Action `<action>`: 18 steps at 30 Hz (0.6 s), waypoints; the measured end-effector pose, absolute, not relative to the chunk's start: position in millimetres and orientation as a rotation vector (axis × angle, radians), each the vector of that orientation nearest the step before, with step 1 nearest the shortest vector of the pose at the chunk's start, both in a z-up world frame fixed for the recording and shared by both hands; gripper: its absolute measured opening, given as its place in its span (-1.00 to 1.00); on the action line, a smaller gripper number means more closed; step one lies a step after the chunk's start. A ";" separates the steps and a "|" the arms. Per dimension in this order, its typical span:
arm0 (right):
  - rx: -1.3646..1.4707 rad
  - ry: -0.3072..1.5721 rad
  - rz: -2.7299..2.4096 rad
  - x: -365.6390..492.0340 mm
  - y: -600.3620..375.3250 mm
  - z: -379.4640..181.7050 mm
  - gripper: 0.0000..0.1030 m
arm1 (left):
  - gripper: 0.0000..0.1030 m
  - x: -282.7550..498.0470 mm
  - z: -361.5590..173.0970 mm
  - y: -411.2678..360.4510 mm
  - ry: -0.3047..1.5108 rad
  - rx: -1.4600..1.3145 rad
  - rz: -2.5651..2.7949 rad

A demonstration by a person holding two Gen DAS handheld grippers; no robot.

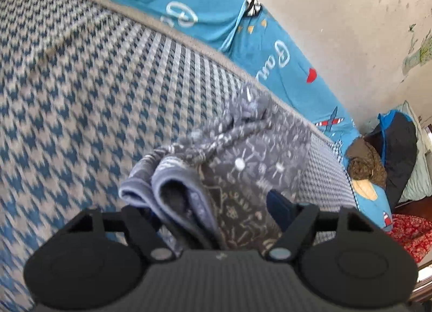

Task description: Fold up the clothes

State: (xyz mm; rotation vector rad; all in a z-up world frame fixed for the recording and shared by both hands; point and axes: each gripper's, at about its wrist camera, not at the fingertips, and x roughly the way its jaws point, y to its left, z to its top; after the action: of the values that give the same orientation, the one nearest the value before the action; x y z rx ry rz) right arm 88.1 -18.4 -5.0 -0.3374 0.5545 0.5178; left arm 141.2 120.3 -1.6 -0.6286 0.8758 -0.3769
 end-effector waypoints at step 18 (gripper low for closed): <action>-0.043 0.659 0.691 150.9 88.8 27.2 -0.41 | 1.00 143.4 51.5 271.2 0.624 -0.747 -0.048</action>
State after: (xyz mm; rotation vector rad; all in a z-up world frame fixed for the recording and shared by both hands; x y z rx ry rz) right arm 150.9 88.8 27.2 -0.0429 0.6589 0.6908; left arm 143.4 271.2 51.5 -0.7473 0.6239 -0.0481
